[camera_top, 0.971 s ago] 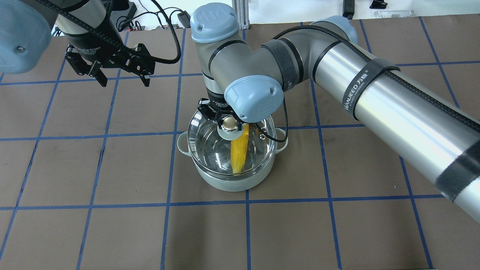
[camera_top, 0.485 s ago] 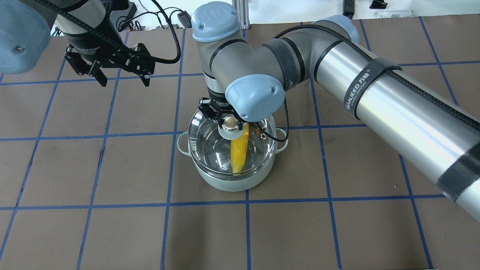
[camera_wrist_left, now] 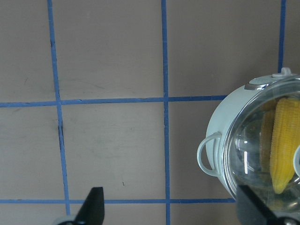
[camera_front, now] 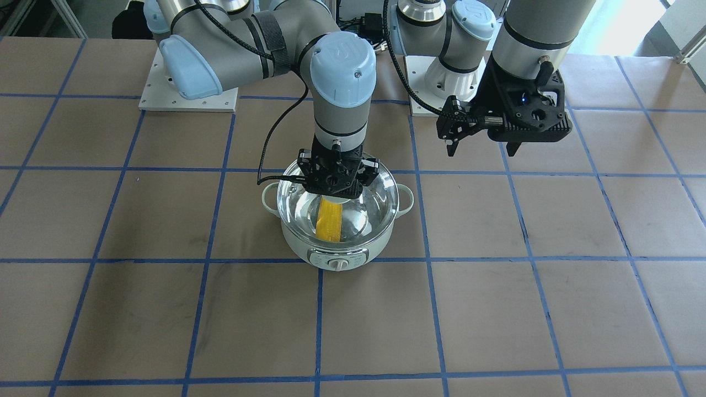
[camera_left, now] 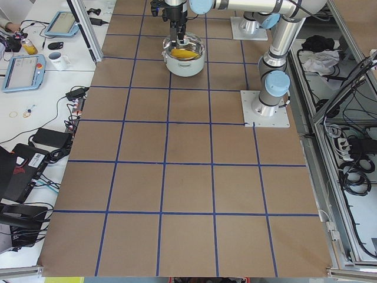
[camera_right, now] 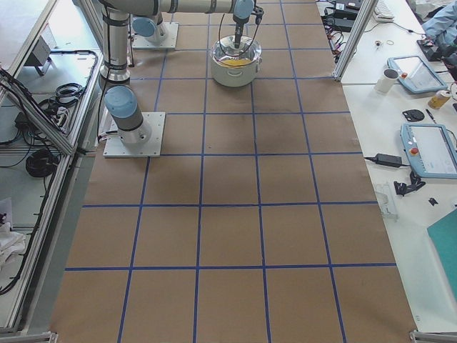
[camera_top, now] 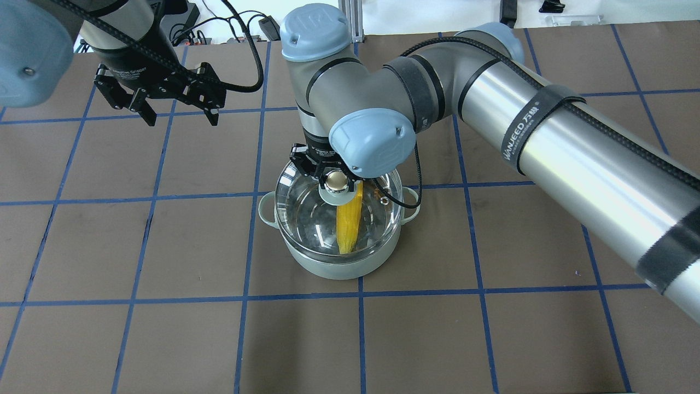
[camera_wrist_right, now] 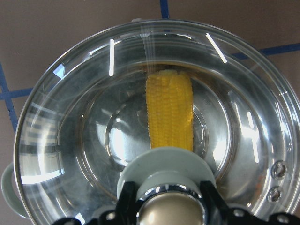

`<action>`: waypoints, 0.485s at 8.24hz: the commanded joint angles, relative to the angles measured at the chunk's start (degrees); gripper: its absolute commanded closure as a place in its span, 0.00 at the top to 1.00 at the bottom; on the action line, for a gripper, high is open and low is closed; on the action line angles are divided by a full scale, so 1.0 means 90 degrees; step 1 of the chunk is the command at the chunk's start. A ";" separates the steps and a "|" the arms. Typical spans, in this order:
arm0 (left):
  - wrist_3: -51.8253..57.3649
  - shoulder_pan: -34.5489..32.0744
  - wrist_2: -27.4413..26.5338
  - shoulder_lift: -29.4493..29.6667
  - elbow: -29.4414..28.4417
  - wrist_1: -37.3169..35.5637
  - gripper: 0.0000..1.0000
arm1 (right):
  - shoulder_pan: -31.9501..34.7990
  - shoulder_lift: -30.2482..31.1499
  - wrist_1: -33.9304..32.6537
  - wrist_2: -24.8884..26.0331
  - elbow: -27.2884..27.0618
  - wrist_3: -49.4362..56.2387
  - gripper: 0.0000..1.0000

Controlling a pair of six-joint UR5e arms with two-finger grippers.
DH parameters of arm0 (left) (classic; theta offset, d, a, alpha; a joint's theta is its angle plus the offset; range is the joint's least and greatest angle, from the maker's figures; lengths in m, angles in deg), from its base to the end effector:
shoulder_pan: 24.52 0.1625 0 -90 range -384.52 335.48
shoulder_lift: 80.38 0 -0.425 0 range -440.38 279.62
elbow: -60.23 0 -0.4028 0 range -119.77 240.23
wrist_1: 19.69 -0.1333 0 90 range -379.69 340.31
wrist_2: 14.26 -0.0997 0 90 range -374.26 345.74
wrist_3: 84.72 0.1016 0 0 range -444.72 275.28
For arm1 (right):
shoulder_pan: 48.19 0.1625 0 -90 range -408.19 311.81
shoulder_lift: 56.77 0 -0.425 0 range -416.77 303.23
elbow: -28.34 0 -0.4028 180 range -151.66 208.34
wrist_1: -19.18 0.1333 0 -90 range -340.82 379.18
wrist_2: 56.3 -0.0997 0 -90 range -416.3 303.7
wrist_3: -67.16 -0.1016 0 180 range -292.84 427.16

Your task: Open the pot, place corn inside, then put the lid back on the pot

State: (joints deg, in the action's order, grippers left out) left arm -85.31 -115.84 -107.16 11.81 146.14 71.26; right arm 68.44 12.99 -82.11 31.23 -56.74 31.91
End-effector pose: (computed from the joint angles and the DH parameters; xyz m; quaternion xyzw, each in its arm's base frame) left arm -0.1401 -0.5171 0.5007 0.0062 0.9996 -0.0087 0.0252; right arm 0.4045 -0.4995 0.3466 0.0758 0.9963 0.0412 0.0004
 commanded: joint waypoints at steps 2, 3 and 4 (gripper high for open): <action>-0.0003 0.0000 0.0000 0.0001 0.0006 0.0002 1.00 | 0.0000 -0.0036 0.0014 -0.0066 -0.0009 -0.0009 0.14; -0.0003 0.0000 0.0000 0.0001 0.0006 0.0011 1.00 | 0.0000 -0.0036 0.0005 -0.0135 -0.0009 -0.0009 0.14; -0.0003 0.0000 0.0010 0.0001 0.0006 0.0011 1.00 | 0.0000 -0.0036 0.0005 -0.0145 -0.0009 -0.0009 0.14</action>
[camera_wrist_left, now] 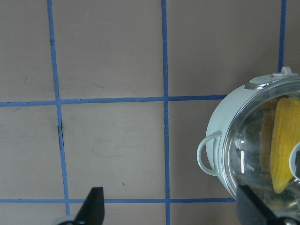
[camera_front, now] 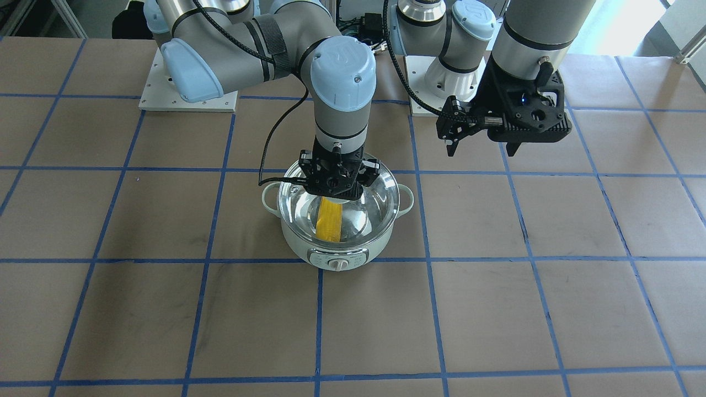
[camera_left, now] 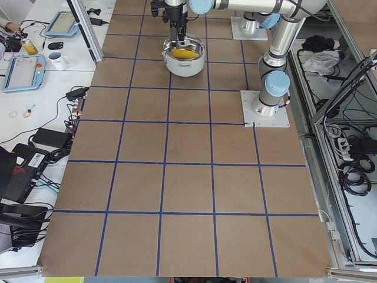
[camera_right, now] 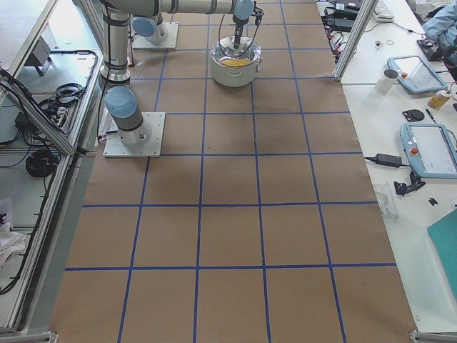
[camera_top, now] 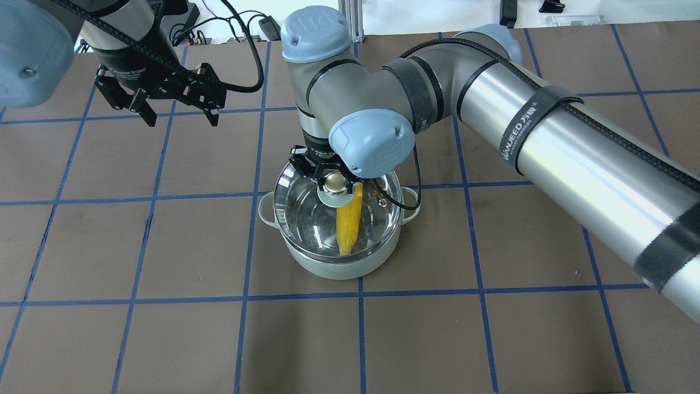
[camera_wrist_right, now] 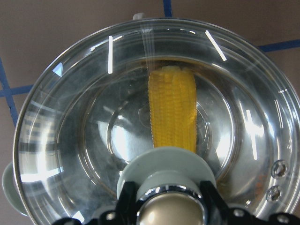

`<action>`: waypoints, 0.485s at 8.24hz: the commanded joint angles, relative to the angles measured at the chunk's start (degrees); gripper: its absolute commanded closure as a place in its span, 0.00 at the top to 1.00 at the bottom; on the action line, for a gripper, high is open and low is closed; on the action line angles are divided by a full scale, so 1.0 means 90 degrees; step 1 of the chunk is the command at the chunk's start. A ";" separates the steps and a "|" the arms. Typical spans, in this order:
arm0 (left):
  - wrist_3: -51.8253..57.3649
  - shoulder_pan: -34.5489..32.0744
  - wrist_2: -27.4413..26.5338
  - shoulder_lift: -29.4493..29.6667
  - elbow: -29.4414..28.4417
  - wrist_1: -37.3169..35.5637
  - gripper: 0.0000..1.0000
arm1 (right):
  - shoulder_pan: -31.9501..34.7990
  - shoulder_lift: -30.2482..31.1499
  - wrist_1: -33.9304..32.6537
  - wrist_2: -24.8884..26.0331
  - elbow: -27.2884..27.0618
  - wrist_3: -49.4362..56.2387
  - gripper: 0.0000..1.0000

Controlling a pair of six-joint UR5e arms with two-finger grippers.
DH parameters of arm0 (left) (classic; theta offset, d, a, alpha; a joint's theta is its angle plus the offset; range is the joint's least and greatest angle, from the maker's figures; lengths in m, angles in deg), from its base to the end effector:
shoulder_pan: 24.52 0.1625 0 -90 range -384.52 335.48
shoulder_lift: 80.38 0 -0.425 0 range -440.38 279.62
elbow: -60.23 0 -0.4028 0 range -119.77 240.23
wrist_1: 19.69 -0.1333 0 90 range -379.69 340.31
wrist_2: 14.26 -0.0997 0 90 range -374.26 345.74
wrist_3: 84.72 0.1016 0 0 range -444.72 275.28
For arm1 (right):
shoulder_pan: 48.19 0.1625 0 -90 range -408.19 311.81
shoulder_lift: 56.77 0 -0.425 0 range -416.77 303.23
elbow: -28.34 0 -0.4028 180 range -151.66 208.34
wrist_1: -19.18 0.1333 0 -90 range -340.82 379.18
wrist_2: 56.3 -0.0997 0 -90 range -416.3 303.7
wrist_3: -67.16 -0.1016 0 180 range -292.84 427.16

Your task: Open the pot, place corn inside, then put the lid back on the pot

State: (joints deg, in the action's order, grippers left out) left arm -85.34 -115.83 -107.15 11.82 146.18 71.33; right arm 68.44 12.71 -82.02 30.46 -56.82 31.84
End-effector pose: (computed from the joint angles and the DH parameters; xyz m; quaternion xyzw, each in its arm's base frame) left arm -0.1400 -0.5170 0.5002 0.0058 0.9996 -0.0077 0.0251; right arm 0.4059 -0.4993 0.3428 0.0768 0.9959 0.0480 0.0041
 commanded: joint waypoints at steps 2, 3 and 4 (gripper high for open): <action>0.0000 0.0000 0.0009 0.0000 0.0000 0.0004 1.00 | 0.0000 0.0014 0.0024 -0.0050 0.0000 -0.0020 0.14; 0.0000 0.0000 0.0009 0.0000 -0.0009 -0.0005 1.00 | -0.0010 0.0034 0.0034 -0.0050 0.0000 -0.0030 0.14; 0.0000 0.0000 0.0009 0.0000 0.0000 -0.0006 1.00 | -0.0010 0.0053 0.0053 -0.0040 0.0009 -0.0039 0.14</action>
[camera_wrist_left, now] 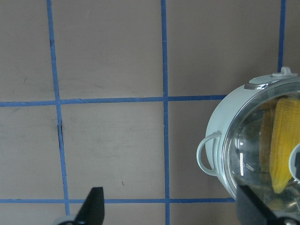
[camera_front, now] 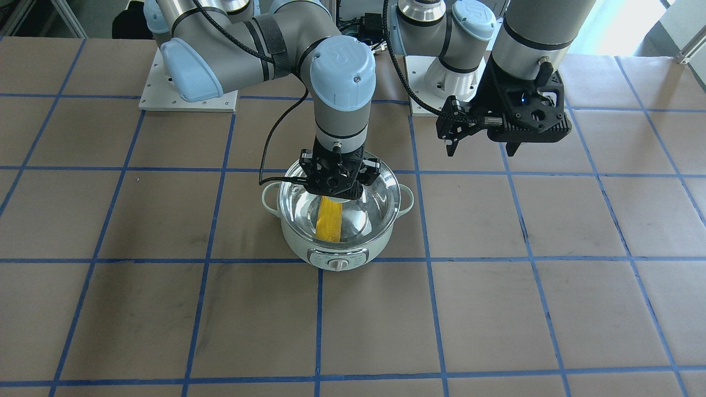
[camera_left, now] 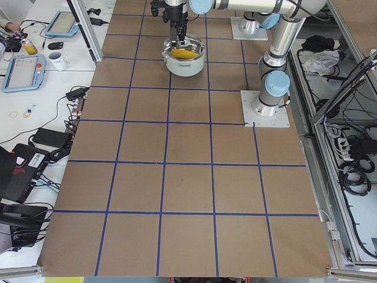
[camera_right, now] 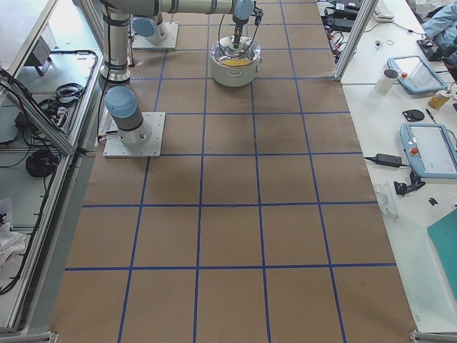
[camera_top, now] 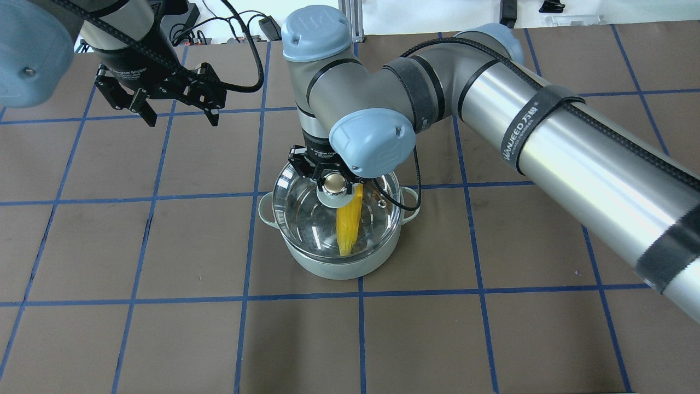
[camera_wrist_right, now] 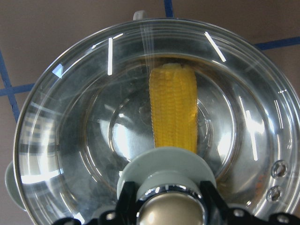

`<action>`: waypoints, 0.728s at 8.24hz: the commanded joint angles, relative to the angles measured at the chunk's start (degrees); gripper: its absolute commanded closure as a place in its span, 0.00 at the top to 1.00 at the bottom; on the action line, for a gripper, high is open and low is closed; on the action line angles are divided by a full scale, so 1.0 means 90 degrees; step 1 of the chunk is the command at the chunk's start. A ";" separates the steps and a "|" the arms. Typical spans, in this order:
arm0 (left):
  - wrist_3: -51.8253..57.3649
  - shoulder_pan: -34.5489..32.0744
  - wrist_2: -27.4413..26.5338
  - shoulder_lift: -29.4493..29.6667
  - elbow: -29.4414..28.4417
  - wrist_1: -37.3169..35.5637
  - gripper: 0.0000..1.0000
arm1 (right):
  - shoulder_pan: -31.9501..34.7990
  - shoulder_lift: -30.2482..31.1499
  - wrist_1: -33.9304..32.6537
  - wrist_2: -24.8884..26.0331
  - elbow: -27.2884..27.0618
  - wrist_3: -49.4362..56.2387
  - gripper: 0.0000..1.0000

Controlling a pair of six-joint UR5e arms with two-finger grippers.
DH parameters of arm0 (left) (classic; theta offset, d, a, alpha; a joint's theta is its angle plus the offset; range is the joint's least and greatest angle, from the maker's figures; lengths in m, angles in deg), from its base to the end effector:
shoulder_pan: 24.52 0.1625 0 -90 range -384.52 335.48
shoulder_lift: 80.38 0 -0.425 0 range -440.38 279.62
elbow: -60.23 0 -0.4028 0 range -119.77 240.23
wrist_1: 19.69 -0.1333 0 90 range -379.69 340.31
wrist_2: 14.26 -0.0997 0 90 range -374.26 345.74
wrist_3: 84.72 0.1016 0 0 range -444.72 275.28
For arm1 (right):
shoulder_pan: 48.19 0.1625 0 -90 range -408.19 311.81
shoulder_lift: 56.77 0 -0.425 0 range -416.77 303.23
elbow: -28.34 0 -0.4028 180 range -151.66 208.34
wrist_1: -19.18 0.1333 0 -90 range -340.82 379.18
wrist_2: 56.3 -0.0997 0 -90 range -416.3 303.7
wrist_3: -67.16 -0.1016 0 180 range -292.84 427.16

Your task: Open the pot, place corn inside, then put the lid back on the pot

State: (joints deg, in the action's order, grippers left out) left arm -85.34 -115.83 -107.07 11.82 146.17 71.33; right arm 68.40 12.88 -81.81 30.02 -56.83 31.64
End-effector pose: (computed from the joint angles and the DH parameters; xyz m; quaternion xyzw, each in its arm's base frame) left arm -0.1402 -0.5170 0.5003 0.0058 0.9997 -0.0077 0.0244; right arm 0.4058 -0.4984 0.3442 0.0790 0.9956 0.0504 0.0071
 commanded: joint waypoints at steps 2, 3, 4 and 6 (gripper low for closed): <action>0.0000 0.0000 0.0000 -0.0010 0.0002 0.0004 1.00 | -0.0005 0.0073 0.0127 0.0009 0.0010 -0.0009 0.14; 0.0000 0.0000 0.0000 -0.0010 0.0002 0.0004 1.00 | 0.0005 0.0074 0.0166 -0.0107 0.0000 -0.0028 0.14; -0.0010 -0.0010 0.0000 0.0000 0.0002 0.0004 1.00 | 0.0005 0.0074 0.0244 -0.0166 0.0000 -0.0028 0.14; -0.0010 0.0000 0.0039 -0.0020 0.0002 0.0004 1.00 | 0.0005 0.0064 0.0235 -0.0167 0.0000 0.0021 0.14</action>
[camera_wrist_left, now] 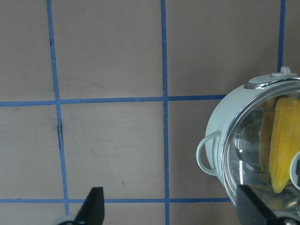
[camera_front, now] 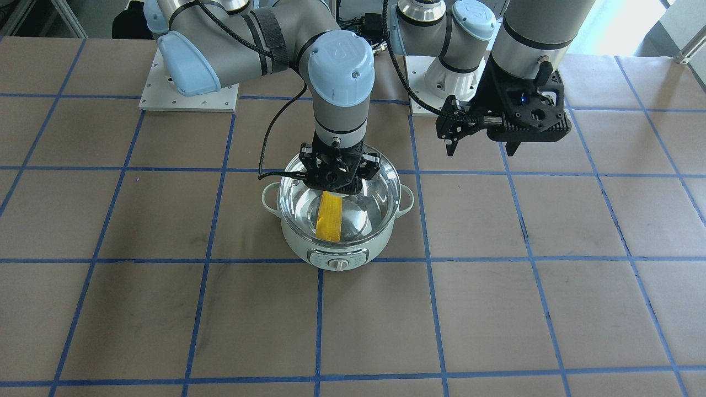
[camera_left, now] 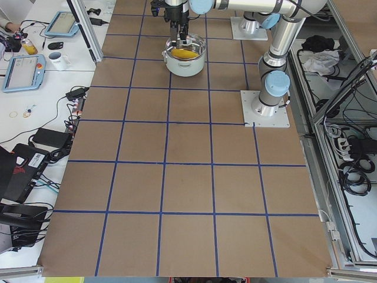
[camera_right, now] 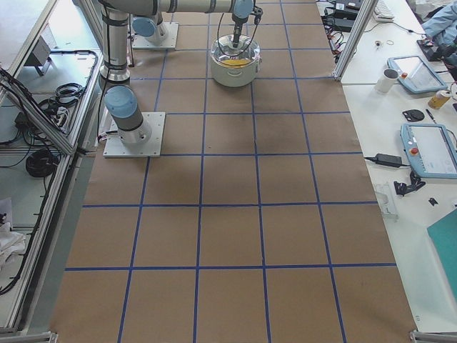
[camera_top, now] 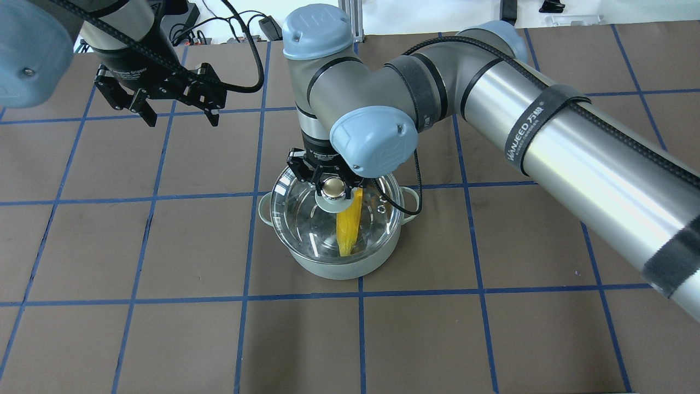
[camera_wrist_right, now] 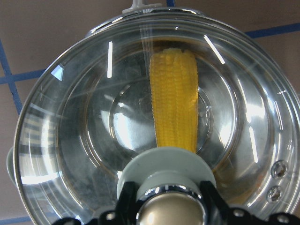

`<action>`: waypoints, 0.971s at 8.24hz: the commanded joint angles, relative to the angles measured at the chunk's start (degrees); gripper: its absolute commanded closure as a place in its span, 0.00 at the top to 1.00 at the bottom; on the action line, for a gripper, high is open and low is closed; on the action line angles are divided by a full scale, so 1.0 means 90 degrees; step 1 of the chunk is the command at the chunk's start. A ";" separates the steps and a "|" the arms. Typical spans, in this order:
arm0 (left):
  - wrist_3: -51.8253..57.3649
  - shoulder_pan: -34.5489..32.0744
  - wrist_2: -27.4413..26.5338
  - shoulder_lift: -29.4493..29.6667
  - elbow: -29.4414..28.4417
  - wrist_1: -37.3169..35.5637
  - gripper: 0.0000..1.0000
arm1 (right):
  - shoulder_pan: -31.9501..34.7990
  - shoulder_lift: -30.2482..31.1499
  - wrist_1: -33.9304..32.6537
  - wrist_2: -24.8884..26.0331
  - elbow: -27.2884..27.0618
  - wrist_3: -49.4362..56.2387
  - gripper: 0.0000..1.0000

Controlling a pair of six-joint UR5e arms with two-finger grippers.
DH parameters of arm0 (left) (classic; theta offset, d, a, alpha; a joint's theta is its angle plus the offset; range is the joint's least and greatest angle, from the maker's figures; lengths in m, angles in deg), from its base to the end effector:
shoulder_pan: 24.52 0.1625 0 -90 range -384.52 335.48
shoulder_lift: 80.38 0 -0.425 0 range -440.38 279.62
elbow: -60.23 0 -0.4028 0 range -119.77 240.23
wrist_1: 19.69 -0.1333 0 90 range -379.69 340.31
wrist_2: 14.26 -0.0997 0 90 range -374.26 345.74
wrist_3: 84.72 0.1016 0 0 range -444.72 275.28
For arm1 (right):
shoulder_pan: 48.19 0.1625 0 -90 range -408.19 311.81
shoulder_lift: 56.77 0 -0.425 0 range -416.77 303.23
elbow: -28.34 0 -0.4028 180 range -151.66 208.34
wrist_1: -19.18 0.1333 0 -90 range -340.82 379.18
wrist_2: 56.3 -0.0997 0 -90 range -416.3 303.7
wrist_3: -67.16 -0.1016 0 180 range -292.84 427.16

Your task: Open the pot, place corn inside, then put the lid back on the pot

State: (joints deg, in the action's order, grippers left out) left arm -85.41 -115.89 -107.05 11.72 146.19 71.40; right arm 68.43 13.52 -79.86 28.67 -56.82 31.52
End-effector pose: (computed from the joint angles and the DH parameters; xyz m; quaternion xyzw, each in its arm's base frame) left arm -0.1407 -0.5161 0.5009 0.0058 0.9997 -0.0079 0.0242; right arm 0.4056 -0.4919 0.3484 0.0807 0.9945 0.0661 0.0112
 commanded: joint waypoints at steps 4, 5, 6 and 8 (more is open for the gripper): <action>-0.0012 0.0006 0.0008 -0.0008 0.0000 -0.0004 1.00 | -0.0028 -0.0027 -0.0001 0.0061 -0.0001 0.0131 0.14; -0.0012 0.0006 0.0008 -0.0008 0.0000 -0.0004 1.00 | -0.0067 -0.0027 -0.0001 0.0061 -0.0001 0.0277 0.14; -0.0012 0.0006 0.0008 -0.0008 0.0000 -0.0004 1.00 | -0.0068 -0.0027 -0.0001 0.0052 -0.0011 0.0298 0.14; -0.0012 -0.0003 0.0008 -0.0008 0.0000 0.0006 1.00 | -0.0097 -0.0027 -0.0011 0.0042 -0.0001 0.0298 0.14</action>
State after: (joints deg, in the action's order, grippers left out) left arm -85.52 -115.84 -106.98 11.65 146.19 71.37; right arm 67.86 13.29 -79.87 29.17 -56.85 34.02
